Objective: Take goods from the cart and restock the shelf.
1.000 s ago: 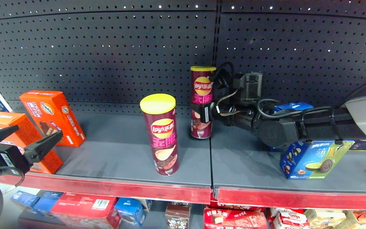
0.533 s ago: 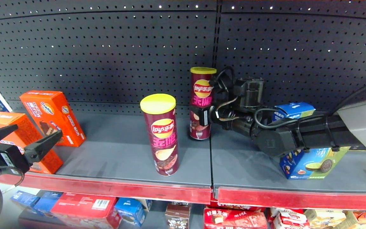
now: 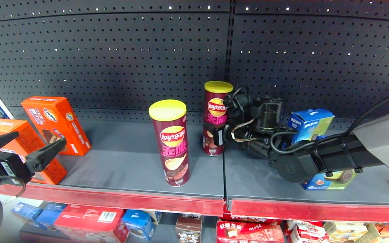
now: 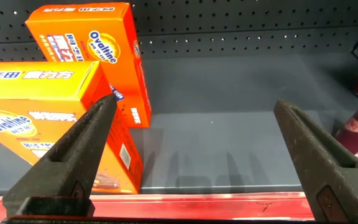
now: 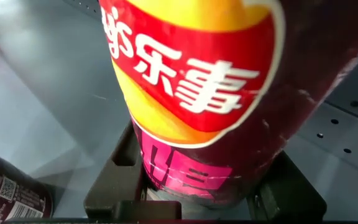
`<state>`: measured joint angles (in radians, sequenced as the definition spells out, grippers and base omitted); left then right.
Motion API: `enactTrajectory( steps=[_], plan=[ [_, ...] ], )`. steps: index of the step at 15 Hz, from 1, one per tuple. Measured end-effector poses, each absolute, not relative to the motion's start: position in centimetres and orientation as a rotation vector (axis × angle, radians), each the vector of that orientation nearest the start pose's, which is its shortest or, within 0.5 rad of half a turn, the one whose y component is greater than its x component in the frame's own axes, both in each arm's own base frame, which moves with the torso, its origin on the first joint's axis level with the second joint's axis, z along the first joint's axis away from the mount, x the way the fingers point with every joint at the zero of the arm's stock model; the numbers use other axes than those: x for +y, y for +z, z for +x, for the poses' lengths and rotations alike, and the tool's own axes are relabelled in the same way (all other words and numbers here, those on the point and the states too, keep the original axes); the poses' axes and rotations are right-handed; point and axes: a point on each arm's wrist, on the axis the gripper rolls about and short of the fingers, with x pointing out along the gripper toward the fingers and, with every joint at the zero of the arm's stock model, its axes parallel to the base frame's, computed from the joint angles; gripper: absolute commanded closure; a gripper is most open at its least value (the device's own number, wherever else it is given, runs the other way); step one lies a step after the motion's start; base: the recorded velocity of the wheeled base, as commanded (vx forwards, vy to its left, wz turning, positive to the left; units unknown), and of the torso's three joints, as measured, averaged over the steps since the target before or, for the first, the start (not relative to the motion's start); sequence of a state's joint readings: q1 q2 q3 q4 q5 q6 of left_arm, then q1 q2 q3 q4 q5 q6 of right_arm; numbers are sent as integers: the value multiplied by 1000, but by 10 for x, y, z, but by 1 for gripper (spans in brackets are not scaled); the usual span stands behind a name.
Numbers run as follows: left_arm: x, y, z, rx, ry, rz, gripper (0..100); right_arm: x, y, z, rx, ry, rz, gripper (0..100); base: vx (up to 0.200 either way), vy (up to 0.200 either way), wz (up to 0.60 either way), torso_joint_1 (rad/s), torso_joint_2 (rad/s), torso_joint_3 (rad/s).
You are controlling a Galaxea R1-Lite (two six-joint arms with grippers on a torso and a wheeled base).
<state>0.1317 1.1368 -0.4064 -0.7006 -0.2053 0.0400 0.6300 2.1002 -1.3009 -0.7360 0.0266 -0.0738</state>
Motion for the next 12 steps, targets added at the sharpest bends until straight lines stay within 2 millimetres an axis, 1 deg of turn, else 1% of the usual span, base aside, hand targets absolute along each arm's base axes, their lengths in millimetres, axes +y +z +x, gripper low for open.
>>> enactTrajectory(
  steps=[5,12],
  plan=[
    [16,209,156,28,-75,35,0,256,181,349,34,660,-89,100,0,0,0,0,0,0],
    [16,210,156,23,-75,37,0,265,178,346,36,682,-91,100,0,0,0,0,0,0]
  ],
)
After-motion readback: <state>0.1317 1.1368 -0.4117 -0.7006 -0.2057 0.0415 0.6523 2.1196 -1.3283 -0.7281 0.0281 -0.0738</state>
